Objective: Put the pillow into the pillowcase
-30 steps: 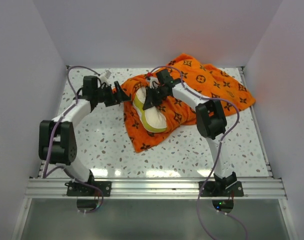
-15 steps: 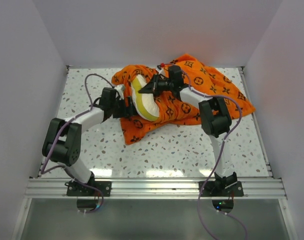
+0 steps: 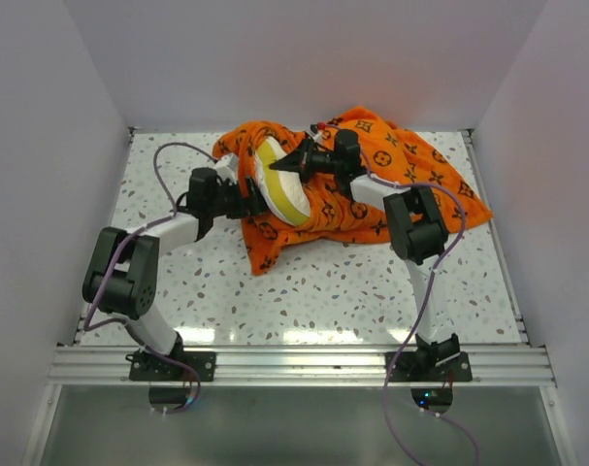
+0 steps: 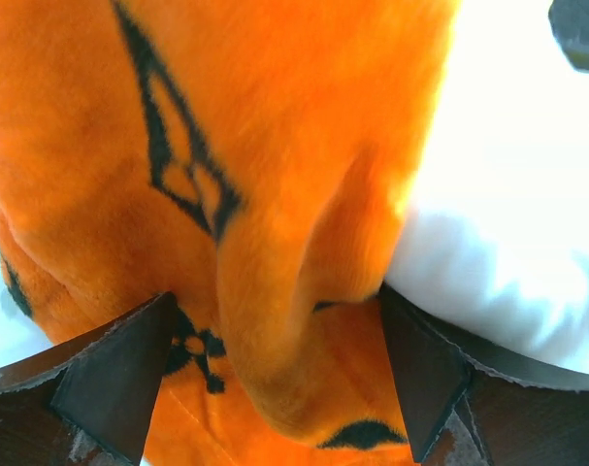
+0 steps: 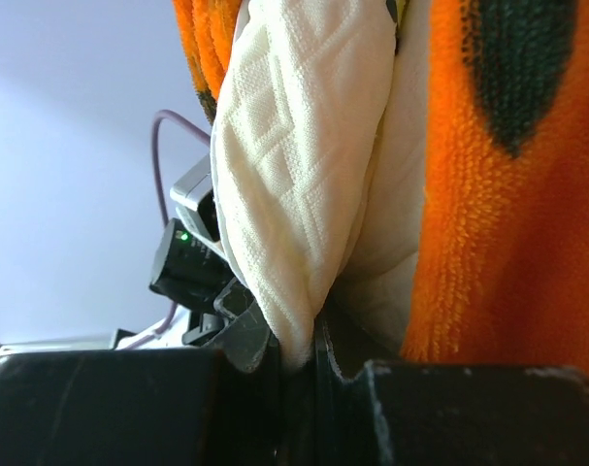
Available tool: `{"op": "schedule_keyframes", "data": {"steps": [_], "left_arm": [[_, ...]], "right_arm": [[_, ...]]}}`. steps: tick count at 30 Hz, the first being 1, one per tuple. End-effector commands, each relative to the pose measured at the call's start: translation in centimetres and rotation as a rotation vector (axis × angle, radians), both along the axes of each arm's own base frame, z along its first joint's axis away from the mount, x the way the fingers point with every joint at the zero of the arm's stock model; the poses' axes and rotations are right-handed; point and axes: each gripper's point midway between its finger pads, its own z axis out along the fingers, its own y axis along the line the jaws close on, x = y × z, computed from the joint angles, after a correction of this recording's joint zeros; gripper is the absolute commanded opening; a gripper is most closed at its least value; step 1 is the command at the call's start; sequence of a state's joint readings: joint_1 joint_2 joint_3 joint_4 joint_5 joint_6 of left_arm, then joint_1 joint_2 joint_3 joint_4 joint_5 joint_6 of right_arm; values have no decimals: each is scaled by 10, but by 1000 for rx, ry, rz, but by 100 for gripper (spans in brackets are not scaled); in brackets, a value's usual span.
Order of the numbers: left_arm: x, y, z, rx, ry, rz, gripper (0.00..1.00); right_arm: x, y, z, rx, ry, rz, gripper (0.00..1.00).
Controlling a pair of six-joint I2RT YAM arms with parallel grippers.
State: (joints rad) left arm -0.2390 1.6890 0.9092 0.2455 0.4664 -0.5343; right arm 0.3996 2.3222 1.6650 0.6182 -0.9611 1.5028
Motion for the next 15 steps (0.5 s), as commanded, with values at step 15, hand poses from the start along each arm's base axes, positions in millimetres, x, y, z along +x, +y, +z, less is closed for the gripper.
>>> {"op": "schedule_keyframes", "data": {"steps": [15], "left_arm": [[31, 4, 65, -75, -215, -1, 95]], "right_arm": [[-31, 10, 66, 174, -70, 97, 0]]}}
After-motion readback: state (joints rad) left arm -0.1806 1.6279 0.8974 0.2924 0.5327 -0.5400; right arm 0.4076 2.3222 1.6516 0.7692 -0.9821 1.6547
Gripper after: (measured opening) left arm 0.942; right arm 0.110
